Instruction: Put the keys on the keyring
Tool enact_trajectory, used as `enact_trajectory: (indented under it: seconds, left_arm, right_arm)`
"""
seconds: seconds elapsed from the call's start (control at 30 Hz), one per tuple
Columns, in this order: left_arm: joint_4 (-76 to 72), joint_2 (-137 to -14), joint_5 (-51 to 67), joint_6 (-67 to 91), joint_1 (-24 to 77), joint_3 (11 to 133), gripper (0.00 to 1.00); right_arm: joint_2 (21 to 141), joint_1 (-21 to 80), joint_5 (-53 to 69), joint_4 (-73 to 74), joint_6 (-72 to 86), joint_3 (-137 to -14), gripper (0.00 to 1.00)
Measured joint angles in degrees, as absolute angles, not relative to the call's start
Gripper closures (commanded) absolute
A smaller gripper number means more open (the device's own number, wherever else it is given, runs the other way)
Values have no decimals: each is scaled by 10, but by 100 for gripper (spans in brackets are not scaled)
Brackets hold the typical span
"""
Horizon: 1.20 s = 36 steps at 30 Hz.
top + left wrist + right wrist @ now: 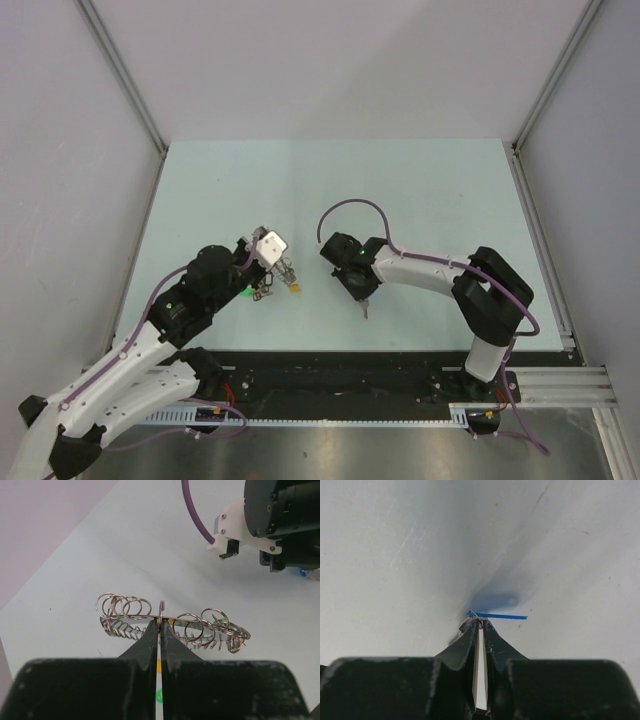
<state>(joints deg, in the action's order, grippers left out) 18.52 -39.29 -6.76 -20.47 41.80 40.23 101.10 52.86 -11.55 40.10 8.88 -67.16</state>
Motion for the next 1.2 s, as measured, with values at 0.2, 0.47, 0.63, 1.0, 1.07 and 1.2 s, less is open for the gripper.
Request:
enact_trajectory:
  seconds: [0.2,0.47,0.63,1.0,1.07,1.2]
  left_arm:
    - [182,-388,-87,-204,415,401,100]
    - [181,-386,-89,-204,414,401,100]
    - [180,-386,-88,-204,414,401,100]
    - [181,-386,-86,-204,414,401,100]
    - [181,-386,-85,-204,414,401,100]
    - [181,-389,-84,-204,413,401,100]
  right_arm:
    - [1006,526,-111,398,92,-672,75]
    - [886,510,-69,327,103,-613,74]
    - [819,471,-12,249,98,-521,74]
    - [846,406,108,174,55,-473,74]
    - [858,402,122,172,47,-474,74]
    - [882,399,136,174,38,-477,74]
